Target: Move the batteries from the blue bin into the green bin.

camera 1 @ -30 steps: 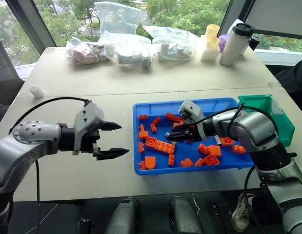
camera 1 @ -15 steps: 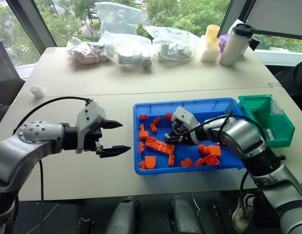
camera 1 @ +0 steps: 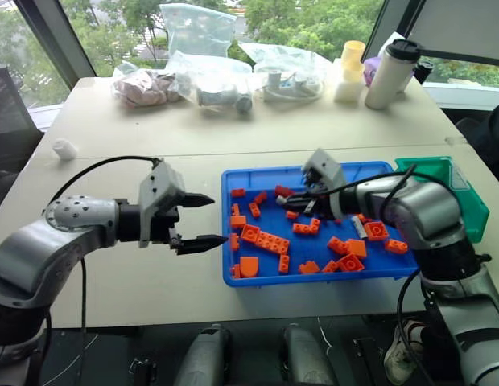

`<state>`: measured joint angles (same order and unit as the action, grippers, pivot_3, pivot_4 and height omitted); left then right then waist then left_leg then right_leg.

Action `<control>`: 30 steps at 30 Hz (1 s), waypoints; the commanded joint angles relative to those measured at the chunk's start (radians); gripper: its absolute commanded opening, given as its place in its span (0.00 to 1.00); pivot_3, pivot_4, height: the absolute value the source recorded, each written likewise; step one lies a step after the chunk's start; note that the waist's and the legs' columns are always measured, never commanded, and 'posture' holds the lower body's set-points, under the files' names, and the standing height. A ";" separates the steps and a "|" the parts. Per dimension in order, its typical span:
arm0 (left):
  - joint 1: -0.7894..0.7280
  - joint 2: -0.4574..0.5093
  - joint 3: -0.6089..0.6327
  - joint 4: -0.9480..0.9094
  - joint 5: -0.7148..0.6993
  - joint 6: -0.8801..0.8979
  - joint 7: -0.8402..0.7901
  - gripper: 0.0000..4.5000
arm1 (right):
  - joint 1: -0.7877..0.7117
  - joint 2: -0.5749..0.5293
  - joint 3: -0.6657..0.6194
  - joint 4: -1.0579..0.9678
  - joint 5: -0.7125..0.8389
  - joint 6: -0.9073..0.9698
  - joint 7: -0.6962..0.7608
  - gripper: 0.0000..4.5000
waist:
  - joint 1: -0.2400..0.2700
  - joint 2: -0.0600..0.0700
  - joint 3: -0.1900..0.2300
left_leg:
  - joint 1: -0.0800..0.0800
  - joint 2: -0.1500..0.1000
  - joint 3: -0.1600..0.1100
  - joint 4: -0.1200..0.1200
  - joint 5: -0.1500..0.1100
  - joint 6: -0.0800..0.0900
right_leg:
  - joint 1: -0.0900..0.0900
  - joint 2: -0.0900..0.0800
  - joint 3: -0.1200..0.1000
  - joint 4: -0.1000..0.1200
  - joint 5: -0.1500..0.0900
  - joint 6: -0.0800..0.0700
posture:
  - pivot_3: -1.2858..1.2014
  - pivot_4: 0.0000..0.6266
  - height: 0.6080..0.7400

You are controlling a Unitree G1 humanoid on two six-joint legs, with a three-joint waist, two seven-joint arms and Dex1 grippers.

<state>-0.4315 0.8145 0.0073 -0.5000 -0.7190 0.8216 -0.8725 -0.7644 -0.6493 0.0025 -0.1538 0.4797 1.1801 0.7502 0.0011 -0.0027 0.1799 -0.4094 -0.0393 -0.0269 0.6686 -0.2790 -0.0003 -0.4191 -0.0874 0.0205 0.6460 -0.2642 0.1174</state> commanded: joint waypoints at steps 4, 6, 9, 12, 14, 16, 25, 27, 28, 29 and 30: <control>-0.105 -0.156 -0.088 0.089 0.075 -0.096 0.036 1.00 | 0.092 -0.193 -0.364 -0.047 -0.029 -0.024 -0.107 0.01 | 0.016 -0.002 -0.001 | 0.000 0.000 -0.001 -0.001 0.000 0.000 | 0.000 0.000 -0.001 0.000 0.000 0.000 | 0.52 0.24 1.00; -0.151 -0.216 -0.107 0.163 0.115 -0.145 0.043 1.00 | 0.156 -0.205 -0.433 -0.024 -0.078 -0.145 -0.153 0.01 | 0.011 -0.002 -0.001 | 0.000 0.000 0.000 -0.001 0.000 0.000 | 0.000 0.000 -0.001 0.000 0.000 0.000 | 0.52 0.24 1.00; -0.203 -0.265 -0.129 0.224 0.131 -0.174 0.008 1.00 | 0.247 -0.236 -0.452 0.019 -0.145 -0.243 -0.192 0.01 | 0.001 -0.001 -0.001 | 0.001 0.000 0.004 -0.001 0.000 0.001 | 0.000 0.000 0.001 0.000 0.000 0.000 | 0.52 0.24 1.00; -0.246 -0.288 -0.169 0.279 0.161 -0.210 -0.046 1.00 | 0.327 -0.253 -0.470 0.062 -0.182 -0.286 -0.221 0.01 | -0.012 -0.001 -0.001 | 0.002 0.001 0.005 -0.001 0.000 0.001 | 0.000 0.001 0.002 0.002 0.000 0.000 | 0.52 0.24 1.00; -0.264 -0.291 -0.197 0.300 0.180 -0.234 -0.088 1.00 | 0.352 -0.256 -0.473 0.087 -0.188 -0.296 -0.232 0.01 | -0.016 -0.001 -0.001 | 0.002 0.002 0.005 -0.001 0.000 0.001 | 0.000 0.002 0.002 0.003 0.000 0.000 | 0.52 0.24 1.00; -0.278 -0.286 -0.227 0.320 0.223 -0.267 -0.113 1.00 | 0.358 -0.256 -0.467 0.109 -0.188 -0.304 -0.234 0.01 | -0.019 -0.001 -0.001 | 0.002 0.002 0.005 -0.001 0.000 0.001 | -0.001 0.002 0.003 0.003 0.000 0.000 | 0.52 0.24 1.00; -0.280 -0.290 -0.255 0.367 0.333 -0.356 -0.138 1.00 | 0.327 -0.266 -0.440 0.181 -0.194 -0.336 -0.245 0.45 | -0.012 -0.001 -0.002 | 0.002 0.002 0.005 -0.001 0.000 0.001 | -0.001 0.003 0.004 0.003 0.000 0.000 | 0.52 0.24 1.00; -0.277 -0.289 -0.248 0.359 0.336 -0.355 -0.136 1.00 | 0.324 -0.268 -0.438 0.178 -0.192 -0.353 -0.237 0.67 | -0.011 -0.001 -0.002 | 0.002 0.002 0.005 0.000 0.000 0.001 | -0.001 0.003 0.004 0.003 0.000 0.000 | 0.52 0.24 1.00; -0.277 -0.287 -0.244 0.354 0.337 -0.353 -0.135 1.00 | 0.324 -0.269 -0.437 0.176 -0.193 -0.362 -0.233 0.76 | -0.012 -0.001 -0.002 | 0.002 0.002 0.005 0.000 0.000 0.001 | -0.001 0.003 0.004 0.003 0.000 0.000 | 0.52 0.24 1.00; -0.277 -0.287 -0.241 0.352 0.337 -0.351 -0.134 1.00 | 0.324 -0.271 -0.436 0.175 -0.193 -0.367 -0.231 0.89 | -0.012 -0.001 -0.002 | 0.002 0.002 0.005 0.000 0.000 0.001 | -0.001 0.003 0.004 0.003 0.000 0.000 | 0.52 0.24 1.00; -0.280 -0.286 -0.236 0.350 0.336 -0.349 -0.134 1.00 | 0.321 -0.273 -0.435 0.174 -0.191 -0.369 -0.226 1.00 | -0.012 -0.001 -0.002 | 0.002 0.002 0.005 0.000 0.000 0.001 | -0.001 0.003 0.004 0.003 0.000 0.000 | 0.52 0.24 1.00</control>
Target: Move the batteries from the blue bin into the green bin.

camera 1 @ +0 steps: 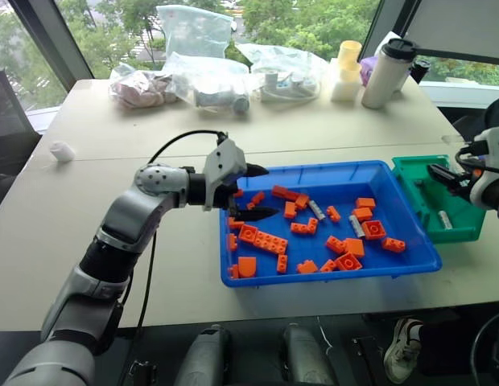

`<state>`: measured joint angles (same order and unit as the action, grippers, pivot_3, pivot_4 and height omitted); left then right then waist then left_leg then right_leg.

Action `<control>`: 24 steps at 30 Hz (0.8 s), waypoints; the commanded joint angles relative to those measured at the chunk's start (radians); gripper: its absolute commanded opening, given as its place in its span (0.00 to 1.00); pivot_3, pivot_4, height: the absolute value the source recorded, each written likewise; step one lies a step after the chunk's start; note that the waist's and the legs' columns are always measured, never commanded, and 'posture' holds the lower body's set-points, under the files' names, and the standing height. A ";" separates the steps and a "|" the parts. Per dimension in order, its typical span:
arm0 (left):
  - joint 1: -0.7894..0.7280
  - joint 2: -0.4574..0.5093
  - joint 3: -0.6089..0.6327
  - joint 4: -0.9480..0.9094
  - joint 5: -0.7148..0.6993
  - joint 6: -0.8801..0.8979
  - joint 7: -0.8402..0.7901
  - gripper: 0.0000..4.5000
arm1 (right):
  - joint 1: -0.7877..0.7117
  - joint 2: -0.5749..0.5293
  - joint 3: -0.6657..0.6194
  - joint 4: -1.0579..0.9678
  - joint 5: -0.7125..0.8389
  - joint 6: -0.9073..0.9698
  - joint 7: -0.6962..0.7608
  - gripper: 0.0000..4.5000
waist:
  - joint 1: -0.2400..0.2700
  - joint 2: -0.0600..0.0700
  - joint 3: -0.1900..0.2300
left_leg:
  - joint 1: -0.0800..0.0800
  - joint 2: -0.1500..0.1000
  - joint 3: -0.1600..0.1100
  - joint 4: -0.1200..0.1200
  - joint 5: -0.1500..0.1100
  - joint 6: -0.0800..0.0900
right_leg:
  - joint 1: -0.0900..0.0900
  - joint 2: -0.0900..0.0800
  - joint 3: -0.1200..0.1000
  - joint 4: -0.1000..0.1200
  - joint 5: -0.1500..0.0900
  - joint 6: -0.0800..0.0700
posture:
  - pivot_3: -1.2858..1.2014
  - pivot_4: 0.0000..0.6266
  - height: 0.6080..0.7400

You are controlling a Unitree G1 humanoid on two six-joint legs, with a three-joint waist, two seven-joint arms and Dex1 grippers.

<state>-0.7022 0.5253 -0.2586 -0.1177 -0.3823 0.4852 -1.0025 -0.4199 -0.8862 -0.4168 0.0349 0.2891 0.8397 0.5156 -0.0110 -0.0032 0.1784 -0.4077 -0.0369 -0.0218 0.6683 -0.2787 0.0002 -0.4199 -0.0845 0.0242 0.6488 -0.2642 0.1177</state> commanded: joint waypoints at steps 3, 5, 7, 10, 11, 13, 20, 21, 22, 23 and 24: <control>-0.014 0.013 0.044 -0.046 -0.010 -0.001 -0.011 1.00 | -0.031 -0.043 -0.001 -0.049 0.030 -0.048 0.061 1.00 | -0.001 0.000 0.000 | 0.000 0.000 0.000 0.000 0.000 0.000 | 0.000 0.000 0.000 0.000 0.000 0.000 | 0.52 0.24 1.00; -0.011 0.032 0.053 -0.067 -0.026 0.014 -0.030 1.00 | -0.024 -0.053 0.019 -0.129 0.103 -0.023 0.158 1.00 | -0.001 0.000 0.000 | 0.000 0.000 0.000 0.000 0.000 0.000 | 0.000 0.000 0.000 0.000 0.000 0.000 | 0.52 0.24 1.00; -0.002 0.067 0.057 -0.094 -0.042 0.035 -0.065 1.00 | 0.000 -0.079 0.056 -0.221 0.181 0.017 0.268 1.00 | -0.006 0.000 0.000 | 0.000 0.001 0.000 0.000 0.000 0.000 | -0.001 0.001 0.000 0.000 0.000 0.000 | 0.52 0.24 1.00; 0.012 0.132 0.046 -0.127 -0.041 0.056 -0.116 1.00 | 0.050 -0.132 0.114 -0.322 0.262 0.066 0.396 1.00 | -0.003 0.000 0.000 | 0.000 0.002 -0.001 0.000 0.000 0.000 | -0.001 0.003 0.000 0.000 0.000 0.000 | 0.52 0.24 1.00; 0.015 0.148 0.042 -0.134 -0.039 0.059 -0.127 1.00 | 0.061 -0.144 0.125 -0.340 0.276 0.073 0.417 1.00 | -0.002 0.000 0.000 | 0.000 0.002 -0.001 0.000 0.000 0.000 | 0.000 0.003 0.000 0.000 0.000 0.000 | 0.52 0.24 1.00; 0.027 0.186 0.039 -0.156 -0.044 0.071 -0.155 1.00 | 0.074 -0.163 0.167 -0.372 0.293 0.085 0.448 1.00 | 0.001 0.000 0.000 | 0.000 0.002 -0.002 0.000 0.000 0.000 | 0.001 0.002 0.000 -0.001 0.000 0.000 | 0.52 0.24 1.00; 0.038 0.195 0.071 -0.155 -0.044 0.086 -0.120 1.00 | -0.074 -0.004 0.417 -0.276 0.175 0.085 0.314 1.00 | -0.001 -0.001 0.001 | 0.000 0.001 -0.002 0.001 0.000 0.000 | 0.000 0.002 0.000 0.000 0.000 0.000 | 0.52 0.24 1.00; 0.038 0.196 0.073 -0.156 -0.043 0.088 -0.116 1.00 | -0.098 0.029 0.432 -0.249 0.167 0.093 0.291 1.00 | 0.000 -0.001 0.001 | -0.001 0.001 -0.002 0.001 0.000 0.000 | 0.000 0.002 0.000 0.000 0.000 0.000 | 0.52 0.24 1.00; 0.038 0.198 0.076 -0.157 -0.043 0.089 -0.112 1.00 | -0.118 0.052 0.445 -0.225 0.158 0.099 0.272 1.00 | 0.000 -0.001 0.001 | -0.001 0.001 -0.002 0.001 0.000 0.000 | -0.001 0.002 -0.001 0.000 0.000 0.000 | 0.52 0.24 1.00; 0.040 0.201 0.078 -0.158 -0.040 0.089 -0.108 1.00 | -0.136 0.069 0.464 -0.204 0.141 0.108 0.253 1.00 | -0.001 -0.001 0.001 | -0.001 0.001 -0.002 0.001 0.000 0.000 | -0.001 0.002 -0.001 0.000 0.000 0.000 | 0.52 0.24 1.00; 0.042 0.204 0.079 -0.159 -0.035 0.088 -0.104 1.00 | -0.150 0.082 0.479 -0.188 0.127 0.121 0.237 1.00 | 0.000 -0.001 0.001 | -0.001 0.001 -0.002 0.001 0.000 -0.001 | -0.001 0.001 0.000 0.000 0.000 0.000 | 0.52 0.24 1.00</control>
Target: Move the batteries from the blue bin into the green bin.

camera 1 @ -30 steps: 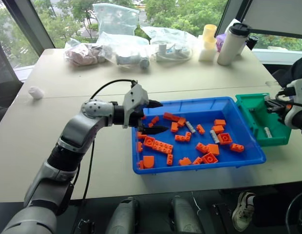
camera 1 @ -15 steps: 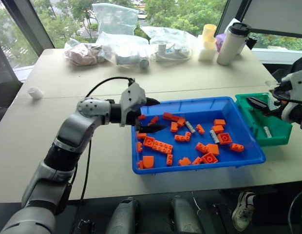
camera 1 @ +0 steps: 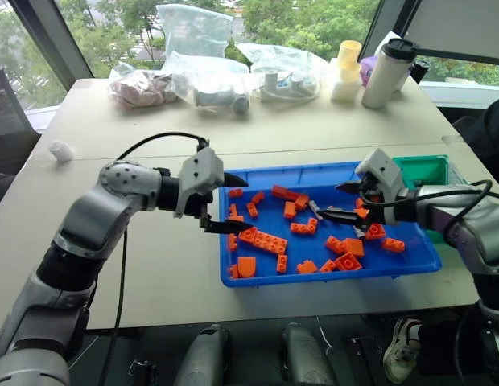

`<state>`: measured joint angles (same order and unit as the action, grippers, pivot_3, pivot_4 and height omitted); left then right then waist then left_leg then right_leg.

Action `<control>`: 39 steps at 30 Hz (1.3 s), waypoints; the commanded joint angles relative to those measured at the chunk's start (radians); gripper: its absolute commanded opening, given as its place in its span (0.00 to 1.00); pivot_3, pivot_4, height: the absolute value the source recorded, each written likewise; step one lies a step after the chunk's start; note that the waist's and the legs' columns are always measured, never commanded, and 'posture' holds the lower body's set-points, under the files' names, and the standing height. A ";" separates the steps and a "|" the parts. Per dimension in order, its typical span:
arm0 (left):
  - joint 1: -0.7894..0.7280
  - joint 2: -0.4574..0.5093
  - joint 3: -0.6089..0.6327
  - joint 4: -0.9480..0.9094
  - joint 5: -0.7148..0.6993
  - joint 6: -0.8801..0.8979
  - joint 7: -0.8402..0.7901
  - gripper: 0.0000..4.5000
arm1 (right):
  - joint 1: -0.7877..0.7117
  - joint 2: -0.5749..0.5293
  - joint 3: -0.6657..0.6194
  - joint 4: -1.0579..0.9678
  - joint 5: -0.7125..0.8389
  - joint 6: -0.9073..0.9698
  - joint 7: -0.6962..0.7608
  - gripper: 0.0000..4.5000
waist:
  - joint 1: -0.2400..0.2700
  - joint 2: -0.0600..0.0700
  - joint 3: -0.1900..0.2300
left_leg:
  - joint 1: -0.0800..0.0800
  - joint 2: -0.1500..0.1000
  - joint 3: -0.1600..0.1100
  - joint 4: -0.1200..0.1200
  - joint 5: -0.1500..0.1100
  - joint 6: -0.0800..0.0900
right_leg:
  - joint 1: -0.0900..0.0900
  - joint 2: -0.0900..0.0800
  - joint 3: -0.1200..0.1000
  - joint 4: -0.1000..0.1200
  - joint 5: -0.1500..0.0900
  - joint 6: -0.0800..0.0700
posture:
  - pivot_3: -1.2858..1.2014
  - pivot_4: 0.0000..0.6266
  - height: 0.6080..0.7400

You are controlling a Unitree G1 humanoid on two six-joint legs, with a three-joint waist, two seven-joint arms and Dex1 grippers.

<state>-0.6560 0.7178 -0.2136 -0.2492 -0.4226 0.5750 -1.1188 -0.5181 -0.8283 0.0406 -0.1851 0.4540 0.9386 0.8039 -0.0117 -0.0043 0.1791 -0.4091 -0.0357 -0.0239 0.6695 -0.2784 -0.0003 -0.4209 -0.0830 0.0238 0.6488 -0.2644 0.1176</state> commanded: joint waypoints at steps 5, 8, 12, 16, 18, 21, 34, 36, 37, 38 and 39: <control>0.003 0.017 0.040 -0.034 0.009 0.001 0.031 1.00 | -0.080 0.065 0.068 0.053 -0.065 0.086 -0.090 1.00 | 0.001 0.000 0.000 | 0.000 0.000 0.000 0.000 0.000 0.000 | 0.000 0.000 0.000 0.000 0.000 0.000 | 0.52 0.24 1.00; 0.006 0.020 0.044 -0.040 0.005 0.005 0.038 1.00 | -0.084 0.080 0.092 0.054 -0.079 0.110 -0.103 1.00 | 0.000 0.000 0.000 | 0.000 0.000 0.000 0.000 0.000 0.000 | 0.000 0.000 0.000 0.000 0.000 0.000 | 0.52 0.24 1.00; 0.010 0.018 0.045 -0.041 0.006 0.004 0.048 1.00 | -0.087 0.114 0.122 0.070 -0.107 0.125 -0.132 1.00 | -0.001 0.000 0.000 | 0.000 0.000 0.000 0.000 0.000 0.000 | 0.000 0.000 0.000 0.000 0.000 0.000 | 0.52 0.24 1.00; 0.007 0.012 0.039 -0.033 0.011 -0.003 0.056 1.00 | -0.091 0.149 0.133 0.104 -0.131 0.116 -0.155 0.82 | -0.001 0.000 0.000 | 0.000 0.000 0.000 0.000 0.000 0.000 | -0.001 0.000 0.000 0.000 0.000 0.000 | 0.52 0.24 1.00; 0.010 0.014 0.039 -0.028 0.013 -0.009 0.054 1.00 | -0.088 0.150 0.140 0.104 -0.140 0.114 -0.154 0.60 | -0.001 0.000 0.000 | 0.000 0.000 0.000 0.000 0.000 0.000 | -0.001 0.000 0.000 0.001 0.000 0.000 | 0.52 0.24 1.00; 0.014 0.018 0.040 -0.024 0.014 -0.014 0.050 1.00 | -0.089 0.151 0.144 0.102 -0.149 0.117 -0.153 0.25 | 0.000 0.000 0.000 | 0.000 0.000 0.000 0.000 0.000 0.000 | -0.001 0.000 0.000 0.000 0.000 0.000 | 0.52 0.24 1.00; -0.006 -0.035 0.054 0.043 -0.001 -0.055 0.034 1.00 | -0.175 0.122 -0.124 0.063 -0.101 0.206 -0.232 0.01 | 0.001 0.000 0.000 | 0.000 0.000 0.000 0.000 0.000 0.000 | -0.001 0.000 0.000 0.001 0.000 0.000 | 0.52 0.24 1.00; -0.036 -0.086 0.071 0.087 -0.009 -0.078 0.053 1.00 | -0.199 0.102 -0.235 0.068 -0.094 0.224 -0.272 0.01 | 0.007 0.000 0.000 | 0.000 -0.001 0.000 0.000 0.000 0.000 | -0.001 -0.001 0.000 0.001 0.000 0.000 | 0.52 0.24 1.00; -0.047 -0.105 0.076 0.102 -0.008 -0.085 0.058 1.00 | -0.204 0.094 -0.268 0.069 -0.094 0.229 -0.287 0.01 | 0.011 0.000 0.000 | -0.001 -0.001 0.000 0.000 0.000 0.000 | -0.001 -0.001 0.000 0.001 0.000 0.000 | 0.52 0.24 1.00; -0.056 -0.120 0.077 0.112 -0.008 -0.088 0.058 1.00 | -0.203 0.082 -0.291 0.071 -0.100 0.230 -0.300 0.01 | 0.013 0.000 0.000 | -0.001 -0.001 0.000 0.000 0.000 0.000 | -0.001 -0.001 -0.001 0.000 0.000 0.000 | 0.52 0.24 1.00; -0.070 -0.143 0.077 0.131 -0.010 -0.095 0.060 1.00 | -0.196 0.054 -0.318 0.079 -0.118 0.217 -0.317 0.01 | 0.014 -0.001 0.000 | -0.001 -0.001 0.000 0.000 0.000 0.000 | -0.001 -0.001 -0.001 0.000 0.000 0.000 | 0.52 0.24 1.00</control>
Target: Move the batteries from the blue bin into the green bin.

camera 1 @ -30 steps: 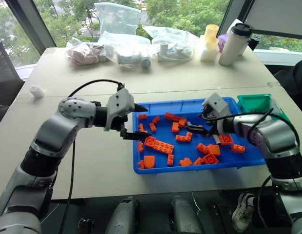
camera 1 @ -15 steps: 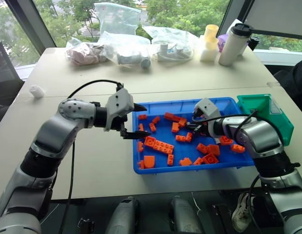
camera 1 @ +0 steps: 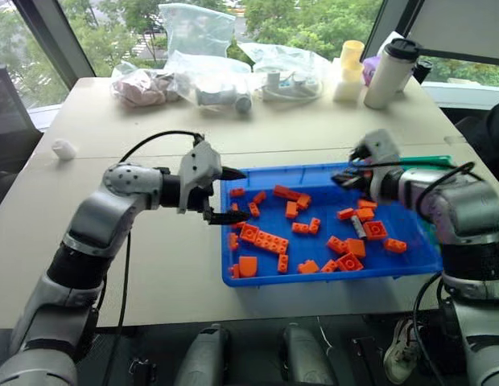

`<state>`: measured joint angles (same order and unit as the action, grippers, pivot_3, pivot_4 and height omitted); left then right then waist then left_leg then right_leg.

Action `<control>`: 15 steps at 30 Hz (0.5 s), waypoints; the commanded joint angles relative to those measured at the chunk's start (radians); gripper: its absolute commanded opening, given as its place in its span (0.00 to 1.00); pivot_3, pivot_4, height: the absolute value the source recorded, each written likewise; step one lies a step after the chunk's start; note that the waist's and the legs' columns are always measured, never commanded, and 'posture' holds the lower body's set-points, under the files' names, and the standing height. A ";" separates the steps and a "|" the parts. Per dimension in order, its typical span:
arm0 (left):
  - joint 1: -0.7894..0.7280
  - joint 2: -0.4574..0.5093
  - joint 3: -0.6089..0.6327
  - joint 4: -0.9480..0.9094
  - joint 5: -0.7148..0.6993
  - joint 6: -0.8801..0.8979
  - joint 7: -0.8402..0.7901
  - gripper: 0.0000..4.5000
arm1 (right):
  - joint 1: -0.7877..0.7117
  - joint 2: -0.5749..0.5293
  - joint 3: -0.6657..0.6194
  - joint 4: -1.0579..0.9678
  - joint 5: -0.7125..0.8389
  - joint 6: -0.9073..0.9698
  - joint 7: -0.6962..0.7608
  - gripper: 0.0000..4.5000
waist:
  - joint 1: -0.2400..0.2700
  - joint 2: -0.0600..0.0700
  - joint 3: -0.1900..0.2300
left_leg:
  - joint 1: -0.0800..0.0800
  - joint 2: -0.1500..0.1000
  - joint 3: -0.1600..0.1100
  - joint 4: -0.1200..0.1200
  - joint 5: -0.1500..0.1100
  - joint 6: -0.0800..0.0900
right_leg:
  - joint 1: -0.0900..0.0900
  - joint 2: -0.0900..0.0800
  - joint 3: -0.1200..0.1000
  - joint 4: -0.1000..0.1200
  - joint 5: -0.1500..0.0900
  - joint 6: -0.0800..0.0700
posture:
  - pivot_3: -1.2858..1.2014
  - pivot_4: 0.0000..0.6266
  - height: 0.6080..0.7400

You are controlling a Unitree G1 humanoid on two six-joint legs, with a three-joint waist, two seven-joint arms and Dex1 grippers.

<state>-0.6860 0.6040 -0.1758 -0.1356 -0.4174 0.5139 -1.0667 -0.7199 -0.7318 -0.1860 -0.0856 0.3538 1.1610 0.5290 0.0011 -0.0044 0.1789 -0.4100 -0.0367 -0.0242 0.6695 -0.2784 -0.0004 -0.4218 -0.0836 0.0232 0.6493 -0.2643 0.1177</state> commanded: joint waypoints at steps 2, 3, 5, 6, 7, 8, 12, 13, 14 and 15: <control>-0.083 -0.090 0.038 0.090 -0.009 -0.066 0.025 1.00 | 0.050 -0.120 -0.151 0.016 -0.061 -0.042 -0.068 0.01 | 0.011 0.000 0.000 | 0.000 0.000 0.000 0.000 0.000 0.000 | 0.000 0.000 0.000 0.000 0.000 0.000 | 0.52 0.24 1.00; -0.099 -0.110 0.039 0.120 -0.005 -0.082 0.027 1.00 | 0.071 -0.145 -0.166 0.031 -0.077 -0.061 -0.078 0.01 | 0.013 0.000 0.000 | 0.000 0.000 0.000 0.000 0.000 0.000 | 0.000 0.000 0.000 0.000 0.000 0.000 | 0.52 0.24 1.00; -0.120 -0.135 0.039 0.162 0.001 -0.104 0.020 1.00 | 0.099 -0.168 -0.186 0.059 -0.086 -0.079 -0.087 0.01 | 0.010 0.000 0.000 | 0.000 -0.001 0.001 0.000 0.000 0.000 | 0.000 -0.001 0.000 0.000 0.000 0.000 | 0.52 0.24 1.00; -0.126 -0.142 0.038 0.174 0.003 -0.112 0.017 1.00 | 0.106 -0.173 -0.191 0.069 -0.087 -0.086 -0.089 0.01 | 0.008 0.000 0.000 | 0.000 -0.001 0.002 0.000 0.000 0.000 | 0.000 -0.001 0.000 0.000 0.000 0.000 | 0.52 0.24 1.00; -0.134 -0.152 0.036 0.190 0.004 -0.121 0.015 1.00 | 0.114 -0.178 -0.199 0.082 -0.089 -0.094 -0.094 0.01 | 0.000 0.000 0.000 | 0.000 0.000 0.002 0.000 0.000 0.000 | 0.000 -0.001 0.000 0.000 0.000 0.000 | 0.52 0.24 1.00; -0.141 -0.159 0.035 0.201 0.006 -0.128 0.014 1.00 | 0.120 -0.181 -0.204 0.091 -0.090 -0.099 -0.097 0.01 | -0.005 0.000 0.000 | 0.001 0.000 0.003 0.000 0.000 0.000 | 0.000 0.000 0.001 0.000 0.000 0.000 | 0.52 0.24 1.00; -0.148 -0.176 0.029 0.219 0.013 -0.143 0.005 1.00 | 0.136 -0.185 -0.220 0.120 -0.095 -0.104 -0.106 0.01 | -0.021 0.000 -0.001 | 0.001 0.001 0.003 -0.001 0.000 0.000 | 0.000 0.001 0.001 0.000 0.000 0.000 | 0.52 0.24 1.00; -0.148 -0.179 0.030 0.220 0.015 -0.144 0.004 1.00 | 0.141 -0.185 -0.223 0.128 -0.095 -0.108 -0.105 0.01 | -0.021 0.000 -0.001 | 0.001 0.001 0.003 -0.001 0.000 0.000 | 0.000 0.001 0.001 0.000 0.000 0.000 | 0.52 0.24 1.00; -0.149 -0.181 0.030 0.221 0.017 -0.145 0.003 1.00 | 0.144 -0.184 -0.224 0.133 -0.096 -0.111 -0.105 0.01 | -0.019 0.000 -0.001 | 0.001 0.001 0.002 -0.001 0.000 0.000 | 0.000 0.001 0.001 0.000 0.000 0.000 | 0.52 0.24 1.00; -0.149 -0.182 0.031 0.221 0.017 -0.144 0.003 1.00 | 0.144 -0.183 -0.228 0.141 -0.092 -0.110 -0.102 0.01 | -0.016 0.000 -0.001 | 0.001 0.001 0.002 -0.001 0.000 0.000 | 0.000 0.001 0.001 0.000 0.000 0.000 | 0.52 0.24 1.00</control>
<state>-0.8203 0.4234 -0.1654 0.0974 -0.4017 0.3853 -1.0619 -0.5668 -0.8901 -0.3740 0.0602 0.2595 1.0685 0.4276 -0.0154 -0.0040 0.1783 -0.4089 -0.0355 -0.0217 0.6687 -0.2783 -0.0004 -0.4223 -0.0827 0.0245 0.6497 -0.2643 0.1178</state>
